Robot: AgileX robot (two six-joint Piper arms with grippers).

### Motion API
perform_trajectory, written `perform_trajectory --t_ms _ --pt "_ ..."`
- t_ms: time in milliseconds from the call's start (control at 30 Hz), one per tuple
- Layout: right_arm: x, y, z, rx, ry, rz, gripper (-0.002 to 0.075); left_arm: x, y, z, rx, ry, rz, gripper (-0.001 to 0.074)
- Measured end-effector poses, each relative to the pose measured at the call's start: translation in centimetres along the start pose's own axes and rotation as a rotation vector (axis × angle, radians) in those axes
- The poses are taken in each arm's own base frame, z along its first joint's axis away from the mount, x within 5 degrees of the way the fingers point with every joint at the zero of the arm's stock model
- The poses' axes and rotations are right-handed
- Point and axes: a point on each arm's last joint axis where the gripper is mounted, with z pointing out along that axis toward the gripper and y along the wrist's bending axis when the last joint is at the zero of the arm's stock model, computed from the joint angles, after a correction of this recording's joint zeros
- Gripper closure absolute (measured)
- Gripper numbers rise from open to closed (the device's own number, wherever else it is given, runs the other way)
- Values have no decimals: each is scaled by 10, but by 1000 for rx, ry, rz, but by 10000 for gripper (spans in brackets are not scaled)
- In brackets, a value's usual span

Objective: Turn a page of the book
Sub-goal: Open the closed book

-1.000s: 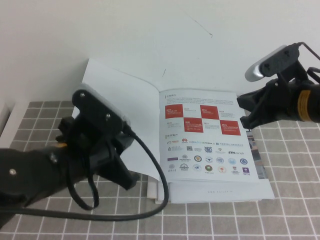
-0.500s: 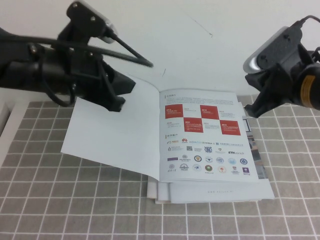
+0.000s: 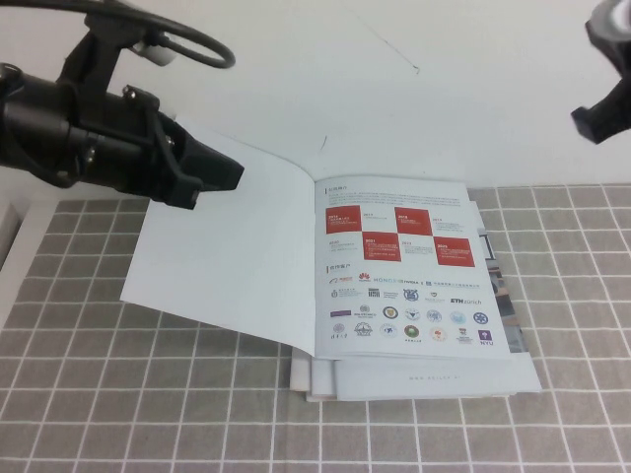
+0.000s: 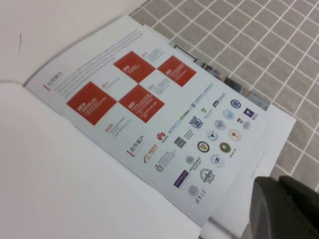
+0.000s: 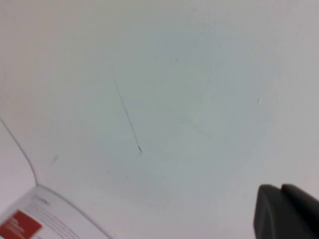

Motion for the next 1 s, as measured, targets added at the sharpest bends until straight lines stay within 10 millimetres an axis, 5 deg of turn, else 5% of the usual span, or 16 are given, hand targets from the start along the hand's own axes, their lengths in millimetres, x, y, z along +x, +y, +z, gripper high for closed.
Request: perform_trajectory --t_ms 167,333,500,633,767,1000 --pt "-29 -3 -59 -78 -172 110 727 -14 -28 -35 -30 -83 81 737" --pt "-44 -2 -92 -142 -273 140 727 -21 -58 -73 -97 -142 154 737" --pt "-22 -27 -74 205 -101 -58 727 -16 -66 -92 -198 -94 183 737" --pt "21 -51 -51 498 370 -247 727 -14 -68 -97 -234 -80 182 737" --pt "65 -38 -42 318 700 28 727 -9 -71 -99 -251 -86 182 737" --pt "86 38 -32 -149 605 297 727 15 -65 -76 -332 10 222 737"
